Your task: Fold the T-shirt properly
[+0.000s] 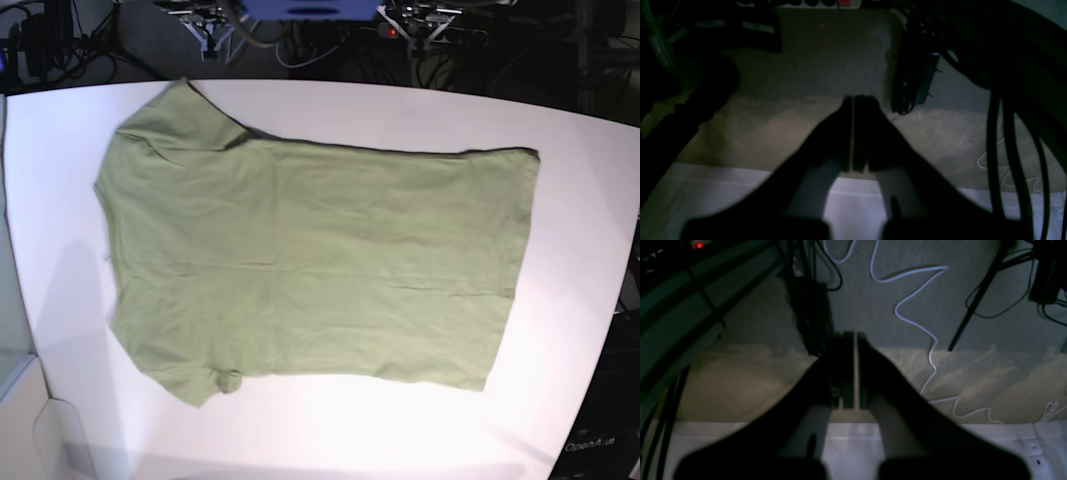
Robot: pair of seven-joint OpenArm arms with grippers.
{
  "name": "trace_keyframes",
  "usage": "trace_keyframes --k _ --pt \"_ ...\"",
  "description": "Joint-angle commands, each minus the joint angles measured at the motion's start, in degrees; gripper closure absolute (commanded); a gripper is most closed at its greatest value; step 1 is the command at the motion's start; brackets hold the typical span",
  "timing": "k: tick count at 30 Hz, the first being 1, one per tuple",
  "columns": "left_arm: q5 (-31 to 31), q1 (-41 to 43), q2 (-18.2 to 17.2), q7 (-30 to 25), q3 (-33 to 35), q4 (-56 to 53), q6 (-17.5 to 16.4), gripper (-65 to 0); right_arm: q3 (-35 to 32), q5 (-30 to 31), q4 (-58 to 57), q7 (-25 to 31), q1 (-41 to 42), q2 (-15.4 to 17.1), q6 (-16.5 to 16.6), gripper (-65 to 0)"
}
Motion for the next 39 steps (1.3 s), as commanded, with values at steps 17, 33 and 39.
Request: trace_keyframes --k 17,33,39 --pt "0.08 0.12 -0.04 -0.41 0.08 0.1 -0.03 -0.3 -0.17 -0.21 0.12 0.97 -0.04 -0.05 0.71 0.0" --pt "-0.63 7.95 -4.17 -25.11 -0.54 0.19 -11.9 -0.8 -0.96 -0.73 0.03 37.72 -12.87 0.21 0.71 0.0" --pt "-1.5 11.64 -5.4 -35.31 -0.45 0.45 -12.69 -0.8 -1.57 -4.16 -0.05 50.64 -17.8 0.3 0.36 0.0"
